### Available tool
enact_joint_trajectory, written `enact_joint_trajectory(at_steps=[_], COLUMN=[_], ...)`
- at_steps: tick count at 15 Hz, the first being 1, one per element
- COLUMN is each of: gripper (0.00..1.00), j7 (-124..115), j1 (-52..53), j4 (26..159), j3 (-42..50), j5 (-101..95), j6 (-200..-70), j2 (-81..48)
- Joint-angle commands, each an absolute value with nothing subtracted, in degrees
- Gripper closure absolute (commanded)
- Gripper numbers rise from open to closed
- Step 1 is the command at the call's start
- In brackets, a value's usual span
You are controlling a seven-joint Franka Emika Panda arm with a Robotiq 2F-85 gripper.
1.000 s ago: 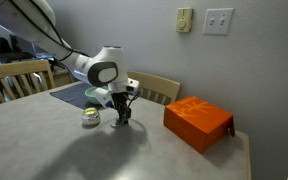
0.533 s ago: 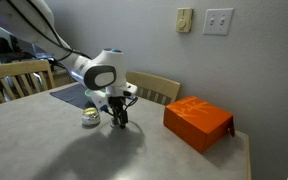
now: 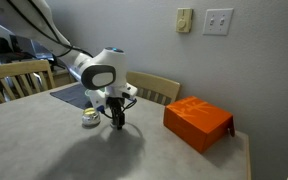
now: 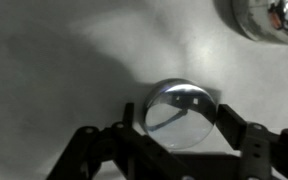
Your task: Place the lid on the silver jar
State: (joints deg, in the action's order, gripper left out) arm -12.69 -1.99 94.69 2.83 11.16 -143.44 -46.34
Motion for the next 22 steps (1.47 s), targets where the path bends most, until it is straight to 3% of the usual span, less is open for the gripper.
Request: enact_joint_trajectory(at_steps=[1,4,11,22], gripper=[0.45,0.56,0.56,0.56], j7=[-12.78,-13.18,-17.16,-40.20], j1=[-3.02,-2.67,2.19,18.24], j4=[96.98,96.76,101.07,111.09], j3=[1.85,2.20,4.97,17.34], j5=[12.18,11.87,8.24,-10.06], j6=[-141.58,-140.82,-145.10,-148.56], j2=[-45.03,-45.00,-41.72,-31.49])
